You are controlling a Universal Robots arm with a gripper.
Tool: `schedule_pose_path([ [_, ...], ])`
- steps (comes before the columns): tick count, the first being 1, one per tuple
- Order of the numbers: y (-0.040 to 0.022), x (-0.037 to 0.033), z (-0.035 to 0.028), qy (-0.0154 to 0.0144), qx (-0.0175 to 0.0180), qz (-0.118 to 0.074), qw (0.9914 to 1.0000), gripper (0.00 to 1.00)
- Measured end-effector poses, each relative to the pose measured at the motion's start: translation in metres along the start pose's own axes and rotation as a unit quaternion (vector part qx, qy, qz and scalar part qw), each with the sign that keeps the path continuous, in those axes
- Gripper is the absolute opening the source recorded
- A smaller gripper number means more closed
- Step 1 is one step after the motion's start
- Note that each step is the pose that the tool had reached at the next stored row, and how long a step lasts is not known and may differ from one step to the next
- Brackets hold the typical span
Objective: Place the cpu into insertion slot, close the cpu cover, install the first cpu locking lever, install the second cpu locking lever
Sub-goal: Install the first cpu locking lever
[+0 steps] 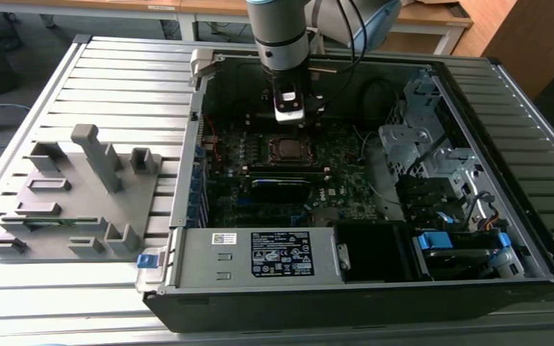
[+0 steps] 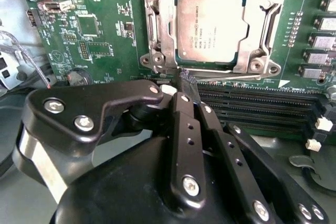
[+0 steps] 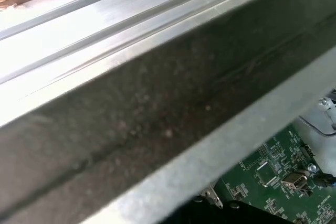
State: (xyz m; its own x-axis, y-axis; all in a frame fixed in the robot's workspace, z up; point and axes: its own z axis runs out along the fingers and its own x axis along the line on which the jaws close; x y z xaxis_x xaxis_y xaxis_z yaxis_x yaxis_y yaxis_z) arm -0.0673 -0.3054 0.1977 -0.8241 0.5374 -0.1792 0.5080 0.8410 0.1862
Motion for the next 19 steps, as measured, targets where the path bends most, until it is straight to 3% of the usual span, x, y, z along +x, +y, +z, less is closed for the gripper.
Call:
schedule_pose_path([
  [9,0.0059,0.0037,0.0004,0.0,0.0001,0.0,1.0,0.11],
  [19,0.0067,0.0046,0.0016,0.0,0.0,0.0,1.0,0.11],
])
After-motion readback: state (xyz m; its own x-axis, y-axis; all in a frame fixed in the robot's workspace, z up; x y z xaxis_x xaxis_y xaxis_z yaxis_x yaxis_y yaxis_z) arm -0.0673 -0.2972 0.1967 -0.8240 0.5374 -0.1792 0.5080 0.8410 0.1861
